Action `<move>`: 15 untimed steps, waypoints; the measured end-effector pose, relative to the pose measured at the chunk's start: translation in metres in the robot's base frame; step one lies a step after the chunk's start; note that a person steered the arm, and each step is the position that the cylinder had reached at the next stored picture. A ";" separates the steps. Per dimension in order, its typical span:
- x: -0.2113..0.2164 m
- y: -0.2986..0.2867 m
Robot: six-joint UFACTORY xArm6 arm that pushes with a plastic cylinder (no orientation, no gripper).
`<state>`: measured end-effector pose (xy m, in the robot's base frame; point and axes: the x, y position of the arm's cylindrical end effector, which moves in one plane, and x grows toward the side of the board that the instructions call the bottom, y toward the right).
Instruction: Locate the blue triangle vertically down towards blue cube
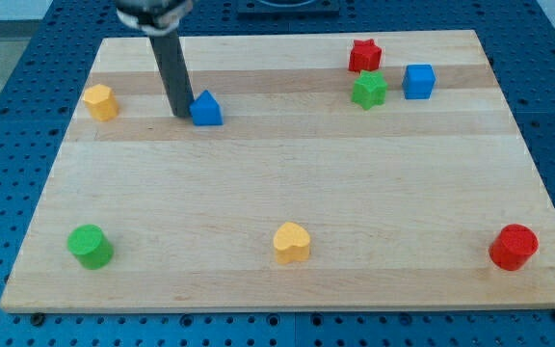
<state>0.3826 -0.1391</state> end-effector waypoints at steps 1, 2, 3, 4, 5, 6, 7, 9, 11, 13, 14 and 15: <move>0.035 0.006; 0.026 0.000; -0.024 -0.024; -0.050 -0.041; -0.023 0.031; 0.046 0.144; 0.099 0.243; 0.080 0.232; 0.016 0.162; 0.076 0.131; 0.077 0.131; 0.077 0.175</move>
<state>0.4597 0.0364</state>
